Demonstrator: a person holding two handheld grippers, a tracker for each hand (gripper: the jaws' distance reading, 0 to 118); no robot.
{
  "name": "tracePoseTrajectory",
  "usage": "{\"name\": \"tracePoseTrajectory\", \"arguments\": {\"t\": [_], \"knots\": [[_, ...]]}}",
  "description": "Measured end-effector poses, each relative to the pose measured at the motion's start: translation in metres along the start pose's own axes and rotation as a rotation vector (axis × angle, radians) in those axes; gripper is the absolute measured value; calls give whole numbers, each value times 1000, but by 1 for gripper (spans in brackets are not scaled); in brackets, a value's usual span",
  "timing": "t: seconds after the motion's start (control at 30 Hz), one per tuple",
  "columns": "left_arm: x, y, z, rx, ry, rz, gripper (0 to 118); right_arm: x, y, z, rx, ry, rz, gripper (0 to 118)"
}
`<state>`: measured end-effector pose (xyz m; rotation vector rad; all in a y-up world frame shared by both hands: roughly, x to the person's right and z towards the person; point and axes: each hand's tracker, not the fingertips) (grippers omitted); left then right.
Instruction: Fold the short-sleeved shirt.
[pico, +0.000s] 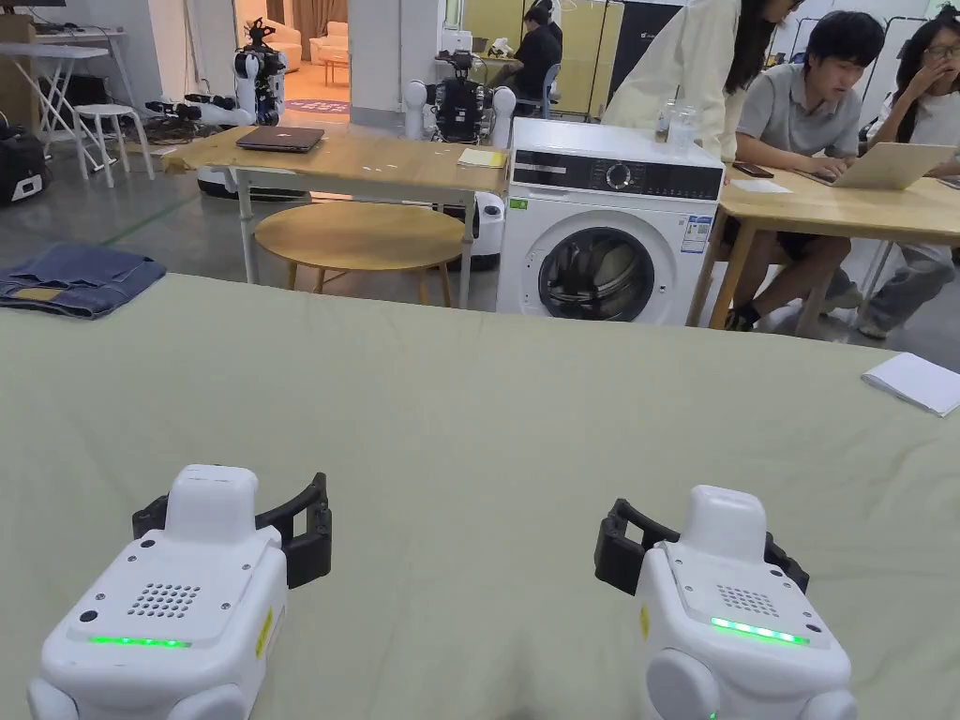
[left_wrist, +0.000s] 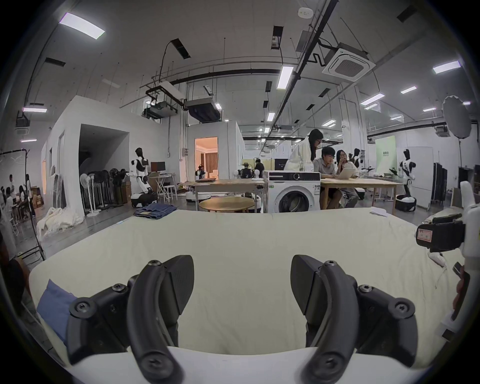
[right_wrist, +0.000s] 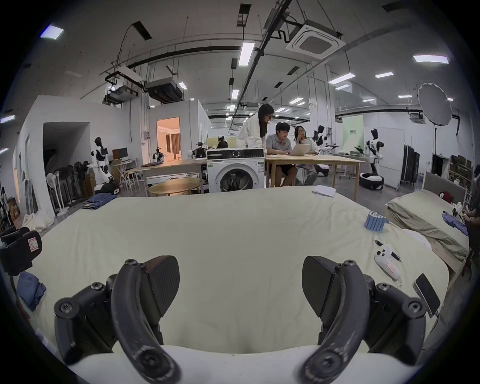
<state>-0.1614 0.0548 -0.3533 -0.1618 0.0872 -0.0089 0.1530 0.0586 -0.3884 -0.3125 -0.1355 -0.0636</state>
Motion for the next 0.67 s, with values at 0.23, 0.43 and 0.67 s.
{"name": "tracePoseTrajectory", "arguments": {"t": [0.23,0.43,0.67], "knots": [[2,-2,-2,-12,-12,-8,77,3,8,-2,-38,43,-36,98],[2,-1,-3,-10,-6,-2,77,-1,5,-8,-39,36,9,98],[0,-2,-5,-15,7,-6,77,-2,1,-12,-4,7,32,98]]}}
